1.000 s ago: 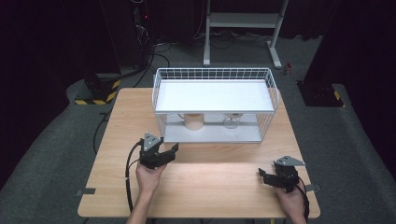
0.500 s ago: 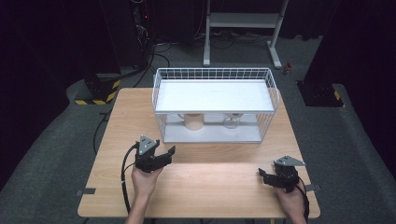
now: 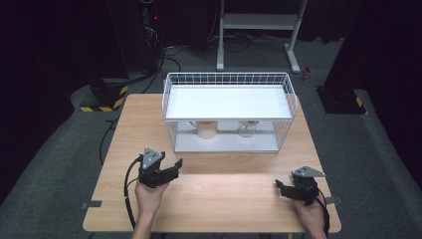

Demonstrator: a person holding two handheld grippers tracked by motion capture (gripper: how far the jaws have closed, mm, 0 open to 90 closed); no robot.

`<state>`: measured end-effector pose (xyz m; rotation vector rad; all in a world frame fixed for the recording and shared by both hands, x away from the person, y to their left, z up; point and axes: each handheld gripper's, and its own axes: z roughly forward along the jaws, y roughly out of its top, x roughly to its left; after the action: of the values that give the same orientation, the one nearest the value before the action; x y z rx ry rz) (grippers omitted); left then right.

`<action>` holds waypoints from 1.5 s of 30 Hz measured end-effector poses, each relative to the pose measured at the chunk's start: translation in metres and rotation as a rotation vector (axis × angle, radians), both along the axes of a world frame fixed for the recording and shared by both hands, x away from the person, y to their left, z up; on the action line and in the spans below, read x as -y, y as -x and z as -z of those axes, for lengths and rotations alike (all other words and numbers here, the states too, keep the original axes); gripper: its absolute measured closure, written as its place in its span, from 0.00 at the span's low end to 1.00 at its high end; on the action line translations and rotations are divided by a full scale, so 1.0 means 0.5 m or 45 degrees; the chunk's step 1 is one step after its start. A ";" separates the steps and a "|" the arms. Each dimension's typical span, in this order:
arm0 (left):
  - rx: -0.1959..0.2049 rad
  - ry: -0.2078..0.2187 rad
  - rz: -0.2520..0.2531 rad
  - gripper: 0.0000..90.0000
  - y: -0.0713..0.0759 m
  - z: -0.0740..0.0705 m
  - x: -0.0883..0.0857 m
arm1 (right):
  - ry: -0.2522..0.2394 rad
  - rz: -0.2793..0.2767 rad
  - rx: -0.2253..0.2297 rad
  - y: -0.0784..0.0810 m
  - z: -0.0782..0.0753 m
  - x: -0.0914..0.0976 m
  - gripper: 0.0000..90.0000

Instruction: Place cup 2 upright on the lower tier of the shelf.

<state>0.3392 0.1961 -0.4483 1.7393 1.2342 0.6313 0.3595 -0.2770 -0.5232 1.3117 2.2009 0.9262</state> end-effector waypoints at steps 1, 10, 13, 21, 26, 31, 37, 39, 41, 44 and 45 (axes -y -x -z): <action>0.000 -0.006 -0.004 0.32 0.001 0.000 0.000 | 0.000 0.000 -0.001 0.000 0.000 0.000 0.28; -0.010 -0.033 -0.013 0.31 0.014 0.005 -0.006 | 0.000 0.000 0.000 0.000 0.000 0.000 0.28; -0.013 -0.041 -0.016 0.31 0.016 0.007 -0.005 | 0.000 0.001 0.000 0.000 0.000 0.000 0.28; -0.021 -0.072 -0.021 0.30 0.028 0.010 -0.010 | 0.001 0.000 0.000 0.000 0.000 0.000 0.28; -0.022 -0.070 -0.032 0.30 0.036 0.011 -0.016 | 0.000 0.000 0.000 0.000 0.000 0.000 0.28; -0.031 -0.071 -0.042 0.30 0.042 0.017 -0.021 | 0.000 0.000 0.000 0.000 0.000 0.000 0.28; -0.044 -0.073 -0.056 0.30 0.049 0.027 -0.029 | -0.001 0.002 -0.001 0.000 0.000 0.000 0.28; -0.049 -0.069 -0.061 0.30 0.053 0.031 -0.030 | 0.000 0.001 0.000 0.000 0.000 0.000 0.28; -0.057 -0.078 -0.065 0.30 0.055 0.036 -0.032 | 0.000 0.001 0.000 0.000 0.000 0.000 0.28; -0.065 -0.077 -0.072 0.30 0.057 0.043 -0.038 | 0.000 0.000 0.000 0.000 0.000 0.000 0.28; -0.068 -0.077 -0.073 0.30 0.058 0.044 -0.040 | 0.000 0.000 0.000 0.000 0.000 0.000 0.28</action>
<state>0.3101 0.2160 -0.4703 1.7857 1.3180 0.6660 0.3595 -0.2769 -0.5232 1.3120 2.2008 0.9258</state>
